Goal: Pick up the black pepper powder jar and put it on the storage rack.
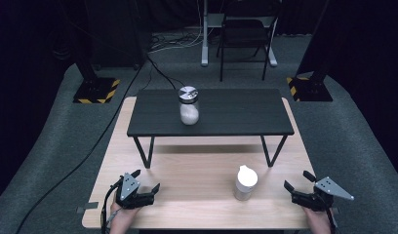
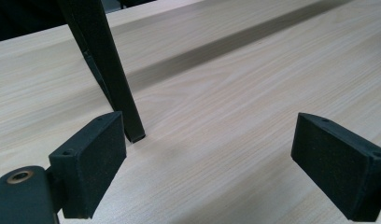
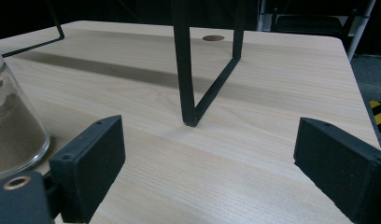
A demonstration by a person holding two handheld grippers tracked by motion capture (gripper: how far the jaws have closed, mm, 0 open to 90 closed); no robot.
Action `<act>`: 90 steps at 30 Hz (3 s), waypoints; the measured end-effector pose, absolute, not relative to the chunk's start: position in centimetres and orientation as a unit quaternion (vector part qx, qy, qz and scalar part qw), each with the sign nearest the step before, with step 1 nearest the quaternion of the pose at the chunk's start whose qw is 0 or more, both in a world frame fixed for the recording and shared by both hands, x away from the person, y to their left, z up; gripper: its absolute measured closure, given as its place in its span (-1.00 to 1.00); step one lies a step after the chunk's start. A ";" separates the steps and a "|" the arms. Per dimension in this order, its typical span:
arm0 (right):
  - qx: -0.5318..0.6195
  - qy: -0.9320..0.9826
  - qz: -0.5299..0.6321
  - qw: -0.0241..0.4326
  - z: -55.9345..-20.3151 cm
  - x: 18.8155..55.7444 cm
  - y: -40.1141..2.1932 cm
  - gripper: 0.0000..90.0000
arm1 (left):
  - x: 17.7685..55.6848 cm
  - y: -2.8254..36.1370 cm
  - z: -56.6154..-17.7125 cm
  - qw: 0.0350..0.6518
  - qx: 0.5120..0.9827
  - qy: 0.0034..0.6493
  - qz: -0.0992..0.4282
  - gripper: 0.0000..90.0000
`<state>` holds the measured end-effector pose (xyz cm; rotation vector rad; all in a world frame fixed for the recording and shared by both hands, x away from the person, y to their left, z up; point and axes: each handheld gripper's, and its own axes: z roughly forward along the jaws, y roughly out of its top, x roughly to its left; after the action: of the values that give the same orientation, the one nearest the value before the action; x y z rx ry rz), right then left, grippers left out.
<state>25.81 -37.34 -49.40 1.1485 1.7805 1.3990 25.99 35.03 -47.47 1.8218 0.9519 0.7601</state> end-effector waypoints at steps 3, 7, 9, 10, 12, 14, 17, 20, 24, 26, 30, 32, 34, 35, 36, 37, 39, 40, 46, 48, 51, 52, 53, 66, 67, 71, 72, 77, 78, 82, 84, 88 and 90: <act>0.432 0.670 0.526 0.297 -49.4 25.8 -37.3 -0.83 | 26.0 35.1 -47.5 0.458 0.739 0.387 0.308 -0.78; 0.433 0.669 0.527 0.297 -49.4 25.7 -37.4 -0.83 | 26.0 35.0 -47.5 0.458 0.739 0.386 0.309 -0.78; 0.432 0.669 0.526 0.297 -49.4 25.6 -37.4 -0.83 | 26.0 35.0 -47.5 0.457 0.740 0.386 0.308 -0.78; 0.432 0.669 0.527 0.298 -49.4 25.6 -37.4 -0.83 | 26.0 35.0 -47.5 0.458 0.739 0.385 0.309 -0.78; 0.432 0.669 0.527 0.298 -49.4 25.5 -37.5 -0.83 | 26.1 35.0 -47.5 0.458 0.739 0.385 0.308 -0.78; 0.432 0.669 0.526 0.298 -49.4 25.4 -37.5 -0.83 | 26.2 34.9 -47.5 0.458 0.740 0.383 0.309 -0.78; 0.433 0.668 0.527 0.299 -49.5 25.3 -37.6 -0.83 | 26.2 34.9 -47.5 0.458 0.740 0.383 0.308 -0.78; 0.432 0.669 0.526 0.299 -49.5 25.3 -37.6 -0.83 | 26.2 34.9 -47.5 0.459 0.740 0.383 0.308 -0.78; 0.430 0.670 0.526 0.299 -49.4 25.3 -37.6 -0.83 | 26.1 34.8 -47.5 0.457 0.740 0.384 0.310 -0.78; 0.429 0.671 0.526 0.299 -49.4 25.2 -37.7 -0.83 | 26.1 34.7 -47.5 0.455 0.741 0.383 0.312 -0.78; 0.428 0.668 0.534 0.293 -49.5 25.2 -38.1 -0.82 | 26.0 34.5 -47.4 0.453 0.742 0.383 0.313 -0.78; 0.417 0.667 0.548 0.284 -49.6 25.4 -38.6 -0.79 | 26.0 34.5 -47.4 0.452 0.743 0.382 0.313 -0.78; 0.399 0.669 0.568 0.265 -49.5 25.8 -39.1 -0.79 | 25.9 34.5 -47.4 0.451 0.744 0.381 0.313 -0.78; 0.390 0.671 0.575 0.258 -49.4 25.9 -39.2 -0.79 | 25.9 34.4 -47.4 0.451 0.744 0.382 0.313 -0.78; 0.379 0.675 0.581 0.252 -49.3 26.1 -39.2 -0.80 | 25.9 34.4 -47.4 0.451 0.743 0.382 0.313 -0.78; 0.370 0.679 0.585 0.244 -49.1 26.3 -39.2 -0.81 | 25.9 34.4 -47.4 0.451 0.743 0.383 0.313 -0.79; 0.351 0.686 0.593 0.231 -48.8 26.6 -39.0 -0.82 | 25.9 34.4 -47.4 0.451 0.743 0.383 0.312 -0.79; 0.341 0.691 0.596 0.224 -48.6 26.8 -38.8 -0.82 | 25.9 34.4 -47.4 0.451 0.743 0.383 0.313 -0.79; 0.291 0.722 0.601 0.182 -47.4 28.3 -37.1 -0.84 | 25.9 34.3 -47.4 0.452 0.743 0.383 0.312 -0.79; 0.277 0.730 0.600 0.174 -47.0 28.7 -36.5 -0.84 | 25.9 34.2 -47.4 0.451 0.744 0.382 0.313 -0.79; 0.256 0.743 0.596 0.162 -46.5 29.3 -35.2 -0.84 | 25.9 34.2 -47.4 0.451 0.743 0.382 0.312 -0.79; 0.251 0.747 0.595 0.159 -46.4 29.5 -34.8 -0.84 | 25.9 34.2 -47.4 0.451 0.743 0.382 0.312 -0.79; 0.245 0.750 0.594 0.156 -46.3 29.8 -34.3 -0.84 | 25.9 34.2 -47.4 0.451 0.743 0.383 0.312 -0.79; 0.230 0.786 0.556 0.141 -45.5 32.3 -29.9 -0.74 | 25.9 34.3 -47.4 0.452 0.744 0.383 0.311 -0.79; 0.231 0.788 0.554 0.139 -45.5 32.5 -29.7 -0.73 | 25.9 34.3 -47.4 0.451 0.744 0.383 0.311 -0.79; 0.237 0.799 0.533 0.148 -45.2 32.7 -28.7 -0.35 | 25.9 34.3 -47.4 0.452 0.743 0.383 0.310 -0.79; 0.235 0.799 0.532 0.152 -45.2 32.6 -28.6 -0.35 | 25.9 34.3 -47.4 0.452 0.743 0.383 0.310 -0.79; 0.247 0.800 0.525 0.151 -44.7 32.5 -28.3 -0.34 | 25.9 34.3 -47.4 0.452 0.743 0.384 0.309 -0.79; 0.249 0.801 0.524 0.149 -44.6 32.5 -28.3 -0.34 | 25.9 34.3 -47.4 0.452 0.744 0.383 0.309 -0.79; 0.252 0.798 0.526 0.150 -43.8 32.3 -28.5 -0.34 | 25.9 34.3 -47.4 0.453 0.743 0.385 0.309 -0.79; 0.250 0.796 0.529 0.155 -43.1 32.2 -28.6 -0.34 | 25.9 34.3 -47.4 0.452 0.743 0.385 0.309 -0.79; 0.244 0.789 0.540 0.161 -41.2 32.1 -28.5 -0.34 | 25.9 34.3 -47.4 0.452 0.743 0.385 0.309 -0.79; 0.240 0.787 0.544 0.165 -40.1 32.1 -28.3 -0.34 | 25.9 34.3 -47.4 0.452 0.743 0.385 0.308 -0.79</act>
<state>32.09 -28.29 -40.13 0.6849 2.2407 1.5500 25.93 34.30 -47.36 1.8355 0.9497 0.7619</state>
